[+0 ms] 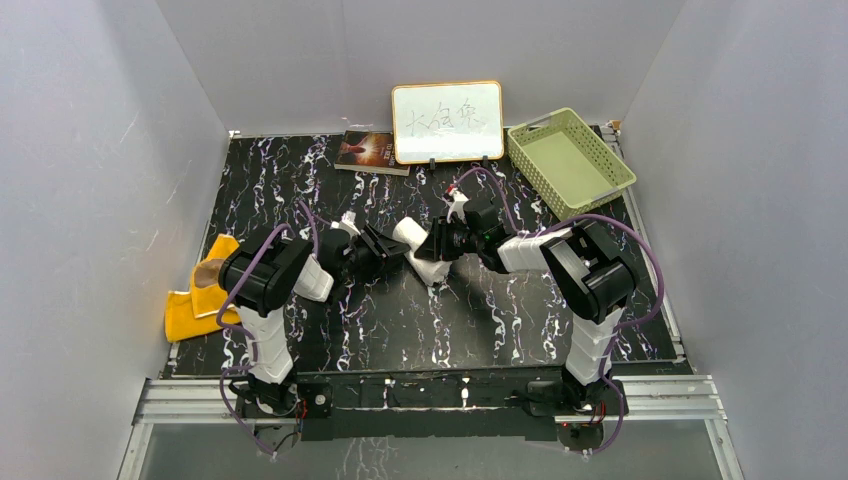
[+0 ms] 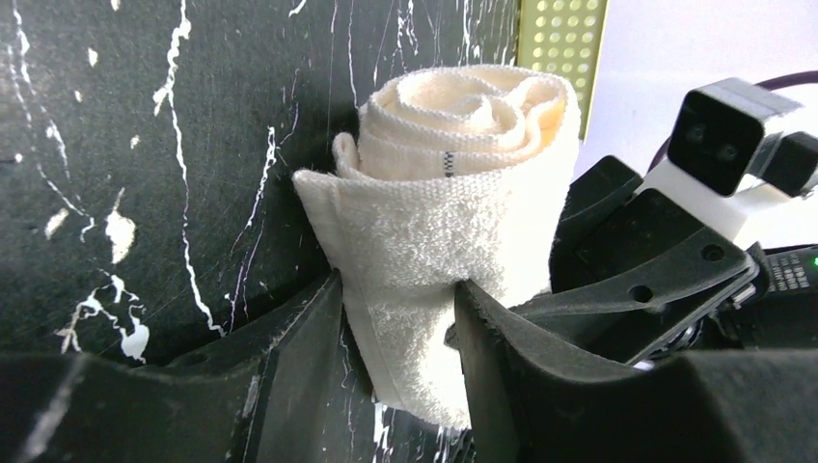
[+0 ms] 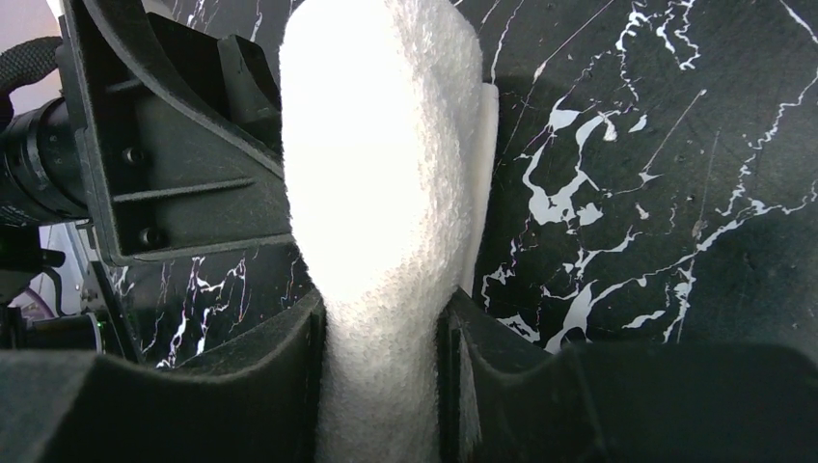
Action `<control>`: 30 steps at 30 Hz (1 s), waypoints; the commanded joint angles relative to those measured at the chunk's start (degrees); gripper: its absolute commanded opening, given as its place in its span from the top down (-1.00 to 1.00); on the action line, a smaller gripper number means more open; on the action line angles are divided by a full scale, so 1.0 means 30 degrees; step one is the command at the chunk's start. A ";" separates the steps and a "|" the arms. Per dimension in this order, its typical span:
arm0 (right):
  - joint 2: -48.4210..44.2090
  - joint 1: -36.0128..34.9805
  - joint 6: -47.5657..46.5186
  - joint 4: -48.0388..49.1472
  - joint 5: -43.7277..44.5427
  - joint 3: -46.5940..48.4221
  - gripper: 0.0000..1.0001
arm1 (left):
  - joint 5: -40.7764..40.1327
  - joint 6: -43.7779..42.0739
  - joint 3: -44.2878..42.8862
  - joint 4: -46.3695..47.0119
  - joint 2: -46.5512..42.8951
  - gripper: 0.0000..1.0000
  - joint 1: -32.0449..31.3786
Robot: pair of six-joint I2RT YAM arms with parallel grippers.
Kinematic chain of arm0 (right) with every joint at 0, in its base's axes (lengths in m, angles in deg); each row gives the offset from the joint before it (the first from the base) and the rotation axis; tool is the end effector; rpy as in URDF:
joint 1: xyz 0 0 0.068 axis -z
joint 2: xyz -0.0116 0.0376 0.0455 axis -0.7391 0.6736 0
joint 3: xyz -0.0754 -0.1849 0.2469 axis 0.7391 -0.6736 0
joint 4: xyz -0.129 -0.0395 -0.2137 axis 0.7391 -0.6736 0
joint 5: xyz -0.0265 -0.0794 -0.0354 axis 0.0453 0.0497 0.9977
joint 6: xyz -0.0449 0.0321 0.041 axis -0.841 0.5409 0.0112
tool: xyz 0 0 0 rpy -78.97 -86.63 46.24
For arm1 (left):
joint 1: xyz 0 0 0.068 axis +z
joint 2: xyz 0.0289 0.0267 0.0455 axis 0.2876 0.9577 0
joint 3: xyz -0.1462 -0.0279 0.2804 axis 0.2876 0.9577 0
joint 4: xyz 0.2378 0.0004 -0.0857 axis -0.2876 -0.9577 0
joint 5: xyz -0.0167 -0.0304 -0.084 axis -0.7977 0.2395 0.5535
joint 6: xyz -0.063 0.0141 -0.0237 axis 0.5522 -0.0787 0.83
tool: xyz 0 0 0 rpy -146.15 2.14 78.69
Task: Roll the towels
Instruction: Pick up the towel at the center of the board.
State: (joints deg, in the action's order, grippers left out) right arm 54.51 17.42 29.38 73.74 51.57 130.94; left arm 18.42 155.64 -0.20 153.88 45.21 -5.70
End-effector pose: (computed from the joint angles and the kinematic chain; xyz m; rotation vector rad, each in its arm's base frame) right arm 0.3276 0.2219 0.1784 -0.3401 2.2750 1.1109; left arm 0.3127 -0.1527 0.1513 -0.5128 2.0165 -1.4288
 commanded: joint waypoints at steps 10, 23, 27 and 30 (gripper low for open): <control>0.0442 -0.0201 0.0112 0.1334 -0.0845 -0.0193 0.32 | -0.2371 0.0254 0.0440 0.6159 0.0405 -0.94 -0.0835; -0.0526 -0.1110 -0.1708 -0.0551 -0.0846 0.0607 0.32 | -0.2873 -0.0144 -0.2013 0.3663 0.2042 -0.80 -0.2158; -0.0817 -0.1369 -0.2226 -0.0983 -0.0897 0.0721 0.28 | -0.2864 -0.0216 -0.2299 0.3510 0.1947 -0.52 -0.2179; -0.1217 -0.1373 -0.2333 -0.0901 -0.0955 0.0618 0.16 | -0.2753 -0.0624 -0.2244 0.3072 0.1198 -0.33 -0.2173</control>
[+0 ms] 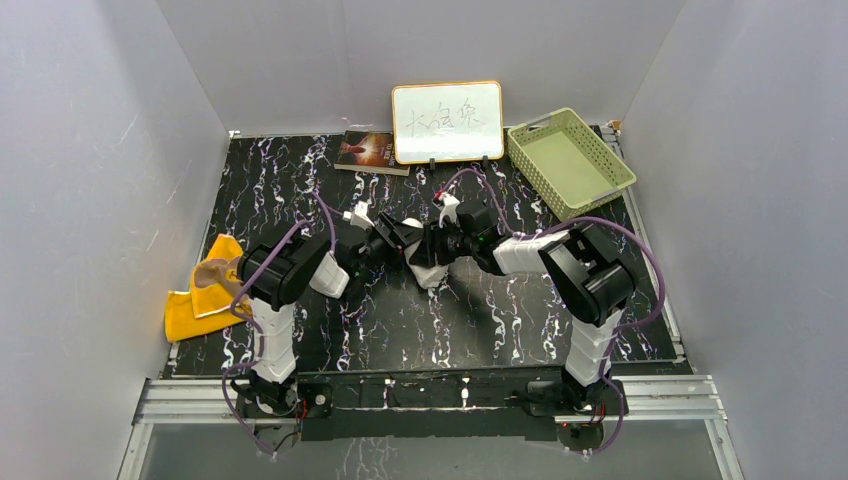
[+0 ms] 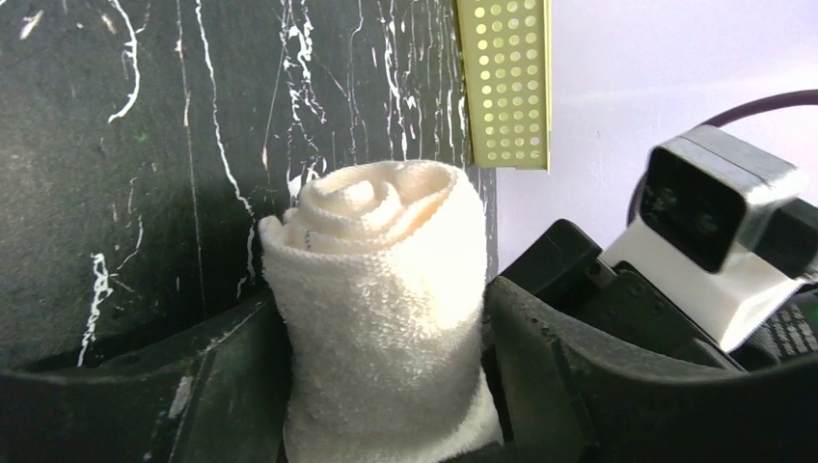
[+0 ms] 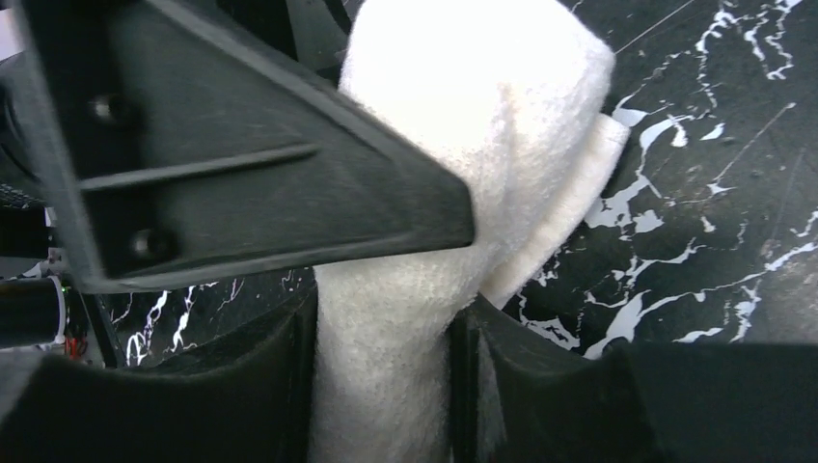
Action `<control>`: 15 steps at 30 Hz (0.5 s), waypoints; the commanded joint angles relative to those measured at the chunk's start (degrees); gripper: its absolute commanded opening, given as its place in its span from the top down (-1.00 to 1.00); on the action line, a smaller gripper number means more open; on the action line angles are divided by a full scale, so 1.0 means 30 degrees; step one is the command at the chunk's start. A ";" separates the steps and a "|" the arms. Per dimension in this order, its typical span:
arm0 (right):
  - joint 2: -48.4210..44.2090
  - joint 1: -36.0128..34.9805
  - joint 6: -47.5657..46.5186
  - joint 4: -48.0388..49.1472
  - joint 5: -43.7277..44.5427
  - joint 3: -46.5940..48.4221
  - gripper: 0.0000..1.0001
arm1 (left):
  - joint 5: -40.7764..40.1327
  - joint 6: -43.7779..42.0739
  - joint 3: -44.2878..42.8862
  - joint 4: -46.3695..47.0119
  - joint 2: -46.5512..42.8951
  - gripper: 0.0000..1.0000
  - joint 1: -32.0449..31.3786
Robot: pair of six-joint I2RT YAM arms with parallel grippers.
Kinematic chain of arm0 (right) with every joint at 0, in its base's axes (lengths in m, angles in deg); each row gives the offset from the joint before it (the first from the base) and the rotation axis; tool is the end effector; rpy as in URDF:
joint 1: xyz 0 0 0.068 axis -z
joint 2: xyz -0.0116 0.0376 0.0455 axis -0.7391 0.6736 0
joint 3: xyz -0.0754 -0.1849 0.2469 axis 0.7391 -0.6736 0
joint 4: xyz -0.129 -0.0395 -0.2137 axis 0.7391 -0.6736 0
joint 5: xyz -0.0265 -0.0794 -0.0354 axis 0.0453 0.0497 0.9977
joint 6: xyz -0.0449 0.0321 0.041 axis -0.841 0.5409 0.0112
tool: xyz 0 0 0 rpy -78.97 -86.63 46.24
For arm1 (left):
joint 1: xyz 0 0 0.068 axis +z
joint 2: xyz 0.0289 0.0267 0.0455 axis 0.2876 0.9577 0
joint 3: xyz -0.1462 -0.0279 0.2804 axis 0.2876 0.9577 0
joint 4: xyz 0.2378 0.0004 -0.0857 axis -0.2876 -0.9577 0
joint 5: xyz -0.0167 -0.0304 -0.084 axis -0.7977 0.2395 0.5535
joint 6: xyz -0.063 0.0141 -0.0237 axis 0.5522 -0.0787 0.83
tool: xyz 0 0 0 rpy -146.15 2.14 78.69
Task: Roll the towels
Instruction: Pick up the towel at the center of the board.
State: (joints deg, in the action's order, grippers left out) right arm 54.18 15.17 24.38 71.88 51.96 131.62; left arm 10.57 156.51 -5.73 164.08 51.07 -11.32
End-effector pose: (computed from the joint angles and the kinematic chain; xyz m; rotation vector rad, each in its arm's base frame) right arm 0.3190 0.2344 0.1806 -0.4743 2.2542 1.0767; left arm 0.3297 -0.1922 0.1593 -0.4518 1.8354 -1.4653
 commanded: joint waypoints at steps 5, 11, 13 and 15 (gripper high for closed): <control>-0.2578 -0.0530 -0.1271 -0.0283 -0.0653 -0.0064 -0.42 | 0.0434 -0.2900 -0.0600 -0.2714 -0.2843 -0.17 -0.0165; -0.5946 0.0592 -0.1299 -0.0601 -0.0686 -0.1609 -0.93 | 0.2923 -0.6478 -0.2120 -0.6744 -0.6151 -0.02 0.0890; -0.7294 0.1301 -0.1071 -0.0671 -0.0807 -0.2319 -0.96 | 0.4055 -0.7899 -0.3005 -0.8760 -0.7328 0.03 0.1300; -0.8453 0.2010 -0.0609 -0.0241 -0.0872 -0.3096 -0.96 | 0.5446 -0.9269 -0.3968 -1.0307 -0.8152 0.05 0.1592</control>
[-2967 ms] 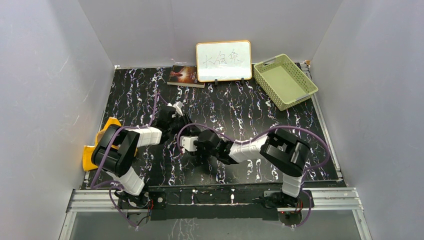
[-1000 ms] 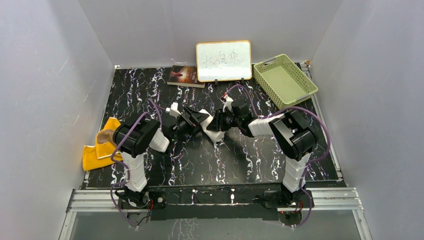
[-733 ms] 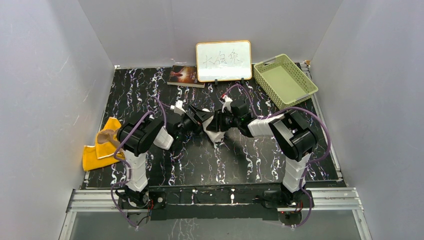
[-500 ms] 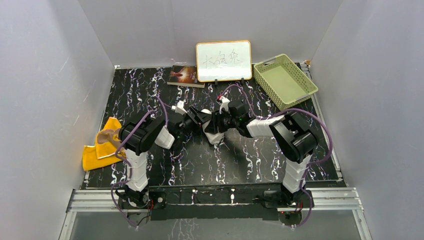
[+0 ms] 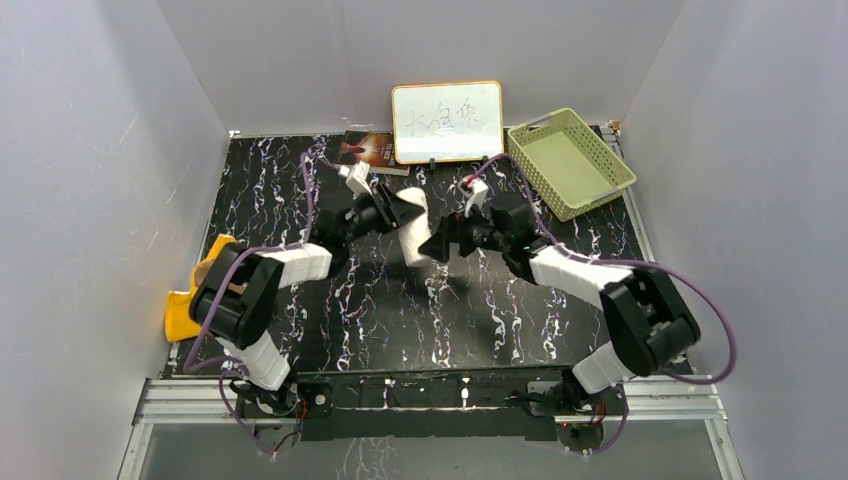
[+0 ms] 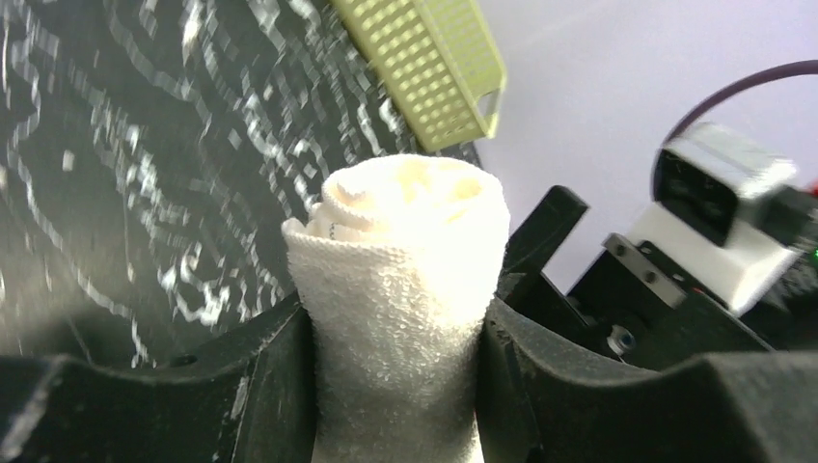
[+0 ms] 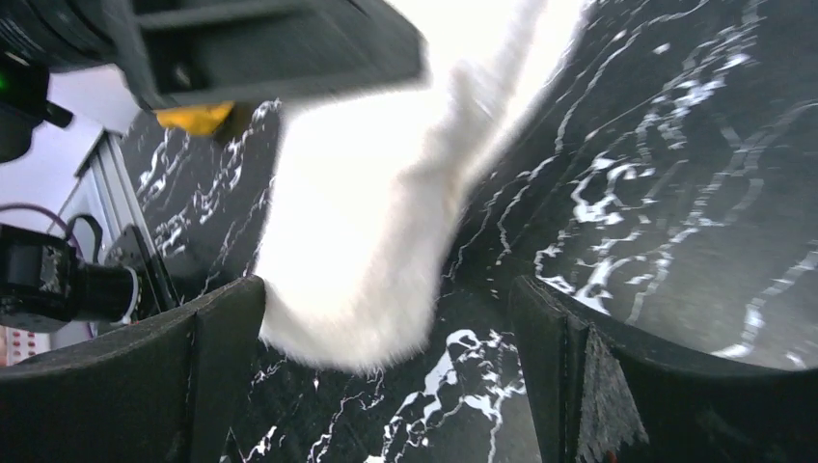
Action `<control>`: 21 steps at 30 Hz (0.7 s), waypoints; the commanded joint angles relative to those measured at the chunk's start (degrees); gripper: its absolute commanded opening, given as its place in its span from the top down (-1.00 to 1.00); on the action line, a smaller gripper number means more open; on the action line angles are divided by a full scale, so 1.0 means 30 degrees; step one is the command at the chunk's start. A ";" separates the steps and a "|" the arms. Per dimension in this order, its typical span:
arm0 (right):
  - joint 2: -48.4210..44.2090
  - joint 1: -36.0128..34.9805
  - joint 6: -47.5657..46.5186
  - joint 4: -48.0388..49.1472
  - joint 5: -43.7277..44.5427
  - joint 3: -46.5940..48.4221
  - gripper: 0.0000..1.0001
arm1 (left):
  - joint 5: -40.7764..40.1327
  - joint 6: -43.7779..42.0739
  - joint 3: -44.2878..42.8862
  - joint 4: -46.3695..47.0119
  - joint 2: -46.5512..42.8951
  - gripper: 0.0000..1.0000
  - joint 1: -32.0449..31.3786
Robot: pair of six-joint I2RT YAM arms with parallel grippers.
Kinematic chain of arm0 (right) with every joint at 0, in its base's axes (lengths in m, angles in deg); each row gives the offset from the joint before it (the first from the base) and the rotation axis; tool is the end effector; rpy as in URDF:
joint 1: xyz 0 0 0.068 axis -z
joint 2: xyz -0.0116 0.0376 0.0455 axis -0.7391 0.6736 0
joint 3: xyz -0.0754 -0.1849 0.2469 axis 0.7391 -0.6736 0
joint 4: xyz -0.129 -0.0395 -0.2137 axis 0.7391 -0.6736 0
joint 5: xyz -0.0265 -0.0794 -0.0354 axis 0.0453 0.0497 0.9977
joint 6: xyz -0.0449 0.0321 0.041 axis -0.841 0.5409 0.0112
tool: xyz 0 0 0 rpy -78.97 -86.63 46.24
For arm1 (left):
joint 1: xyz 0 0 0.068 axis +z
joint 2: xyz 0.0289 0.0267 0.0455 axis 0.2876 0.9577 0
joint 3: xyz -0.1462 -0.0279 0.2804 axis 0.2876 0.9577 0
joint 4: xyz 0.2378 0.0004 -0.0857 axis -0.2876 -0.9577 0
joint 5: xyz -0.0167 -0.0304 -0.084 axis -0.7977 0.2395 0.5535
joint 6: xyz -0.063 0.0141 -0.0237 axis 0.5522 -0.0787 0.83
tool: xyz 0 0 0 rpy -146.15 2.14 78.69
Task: Roll the towels
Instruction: Pick up the towel at the center of the board, then place the towel in the bin.
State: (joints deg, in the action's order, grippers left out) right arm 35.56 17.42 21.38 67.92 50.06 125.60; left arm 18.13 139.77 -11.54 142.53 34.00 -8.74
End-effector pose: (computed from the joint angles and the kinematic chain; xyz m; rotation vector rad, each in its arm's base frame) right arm 0.2749 0.1927 0.2542 -0.5269 2.0664 1.0819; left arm 0.3247 -0.1785 0.2458 -0.0956 1.8126 -1.3411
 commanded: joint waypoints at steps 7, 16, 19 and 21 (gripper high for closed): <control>-0.1051 0.3895 0.9975 0.9743 -0.6621 -0.1523 -0.96 | 0.8024 -0.5400 -0.4399 -0.5319 -0.3544 0.14 0.1319; 0.2994 0.3928 1.7478 2.8492 -0.9368 -0.1126 -0.96 | 1.3776 0.0018 -0.5693 0.0861 -0.3381 0.11 0.2738; 0.3622 0.3507 1.7389 2.9095 -0.9526 -0.0805 -0.96 | 1.4174 0.2209 -0.5988 0.3422 -0.3073 0.08 0.2741; 0.3653 0.2971 1.6219 2.9089 -0.9810 -0.0850 -0.96 | 1.4249 0.3910 -0.6070 0.5660 -0.2722 0.07 0.2742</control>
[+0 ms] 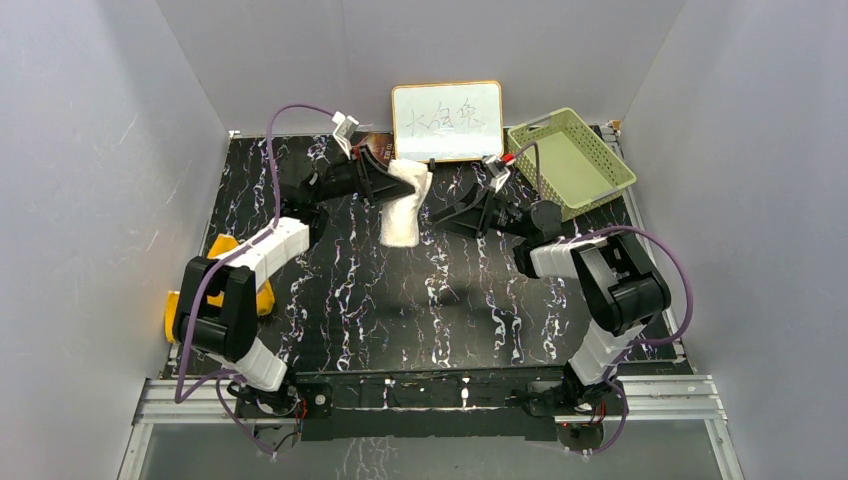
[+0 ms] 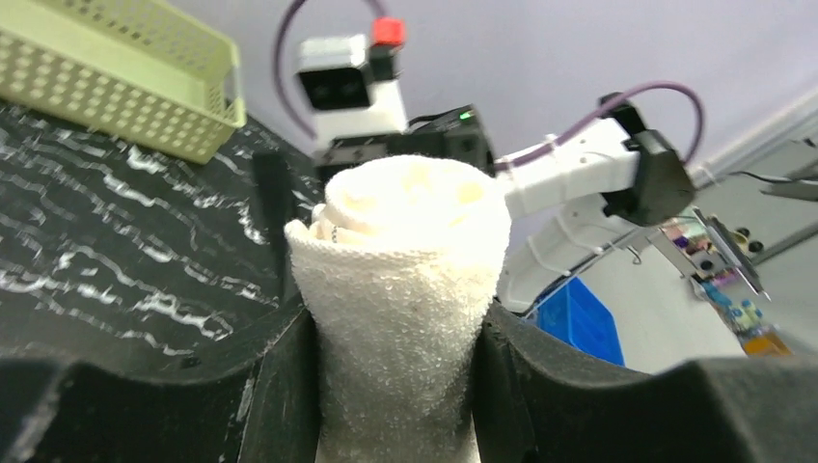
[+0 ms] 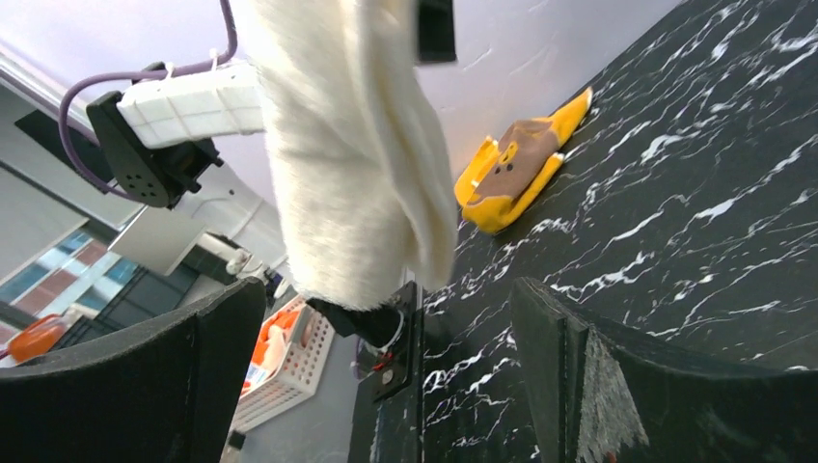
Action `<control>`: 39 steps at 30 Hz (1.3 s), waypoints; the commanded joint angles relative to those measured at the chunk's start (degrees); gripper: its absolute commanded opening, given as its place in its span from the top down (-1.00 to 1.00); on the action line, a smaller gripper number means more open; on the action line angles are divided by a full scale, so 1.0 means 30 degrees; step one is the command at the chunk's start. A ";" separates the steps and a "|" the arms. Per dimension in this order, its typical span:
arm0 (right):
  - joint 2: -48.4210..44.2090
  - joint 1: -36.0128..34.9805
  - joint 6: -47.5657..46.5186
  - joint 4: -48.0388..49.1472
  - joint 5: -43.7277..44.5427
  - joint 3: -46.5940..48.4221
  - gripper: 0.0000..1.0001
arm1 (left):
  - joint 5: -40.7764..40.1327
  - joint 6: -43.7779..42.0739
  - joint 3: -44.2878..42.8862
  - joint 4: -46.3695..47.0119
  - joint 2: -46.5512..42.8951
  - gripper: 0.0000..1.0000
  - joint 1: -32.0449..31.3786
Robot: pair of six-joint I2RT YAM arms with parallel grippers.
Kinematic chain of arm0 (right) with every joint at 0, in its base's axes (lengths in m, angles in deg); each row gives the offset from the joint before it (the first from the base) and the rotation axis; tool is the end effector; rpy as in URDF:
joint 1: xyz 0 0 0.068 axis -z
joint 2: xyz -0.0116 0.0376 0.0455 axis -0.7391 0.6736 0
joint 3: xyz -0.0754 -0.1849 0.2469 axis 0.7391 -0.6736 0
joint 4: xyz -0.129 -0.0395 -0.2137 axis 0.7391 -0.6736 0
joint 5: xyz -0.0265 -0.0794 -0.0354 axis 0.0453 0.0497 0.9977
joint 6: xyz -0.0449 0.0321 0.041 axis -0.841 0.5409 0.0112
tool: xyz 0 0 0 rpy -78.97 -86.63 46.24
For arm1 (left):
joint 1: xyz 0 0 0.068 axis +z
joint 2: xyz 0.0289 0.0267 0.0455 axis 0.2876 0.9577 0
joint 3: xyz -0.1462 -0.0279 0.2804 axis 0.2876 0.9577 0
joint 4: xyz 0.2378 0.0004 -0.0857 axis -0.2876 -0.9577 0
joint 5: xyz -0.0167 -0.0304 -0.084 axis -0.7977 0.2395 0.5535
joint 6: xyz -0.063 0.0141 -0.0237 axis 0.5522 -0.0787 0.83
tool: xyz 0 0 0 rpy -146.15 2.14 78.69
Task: Roll the towels
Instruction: Place the towel in the bin.
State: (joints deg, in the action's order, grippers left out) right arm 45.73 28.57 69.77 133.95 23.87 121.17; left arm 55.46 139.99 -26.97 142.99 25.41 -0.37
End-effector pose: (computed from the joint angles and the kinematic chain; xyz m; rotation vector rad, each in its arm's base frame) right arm 0.3043 0.1543 0.2991 -0.4216 1.5358 1.8069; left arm 0.3164 -0.1477 0.3802 0.6037 1.4910 -1.6134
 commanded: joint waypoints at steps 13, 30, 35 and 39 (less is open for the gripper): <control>-0.1065 -0.2753 -0.5331 0.7053 0.0107 0.0915 -0.96 | 0.1152 1.1901 -0.1494 1.5566 0.3157 0.12 -0.0067; 0.2083 -0.4108 -0.5029 0.3239 0.0809 0.4272 -0.96 | 0.0780 1.1932 -0.1189 1.5972 0.2823 0.15 -0.0105; 0.2511 -0.4103 -0.5442 0.2793 0.1033 0.4022 -0.96 | 0.0740 1.2214 -0.1457 1.5971 0.2424 0.14 -0.0138; 0.2378 -0.4124 -0.6615 0.1489 0.0869 0.3597 -0.96 | 0.0790 1.2320 -0.1572 1.5931 0.2094 0.13 -0.0150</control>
State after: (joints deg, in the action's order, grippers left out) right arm 53.46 16.52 54.47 135.44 25.62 131.86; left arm 58.90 175.46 -29.92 173.98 36.55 -0.54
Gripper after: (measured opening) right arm 0.981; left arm 0.435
